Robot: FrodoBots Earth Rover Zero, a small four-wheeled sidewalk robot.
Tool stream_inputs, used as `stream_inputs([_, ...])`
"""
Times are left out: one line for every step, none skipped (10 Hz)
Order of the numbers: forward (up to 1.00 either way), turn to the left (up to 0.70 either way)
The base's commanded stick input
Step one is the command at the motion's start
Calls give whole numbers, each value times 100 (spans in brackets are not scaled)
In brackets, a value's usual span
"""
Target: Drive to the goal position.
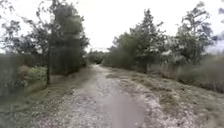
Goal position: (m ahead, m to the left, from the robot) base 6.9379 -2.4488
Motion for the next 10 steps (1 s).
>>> stream_inputs([50,-50])
stream_inputs([50,-50])
stream_inputs([50,-50])
stream_inputs([50,-50])
stream_inputs([50,-50])
stream_inputs([50,-34])
stream_inputs([50,-17])
stream_inputs([50,0])
stream_inputs([50,0])
stream_inputs([50,0])
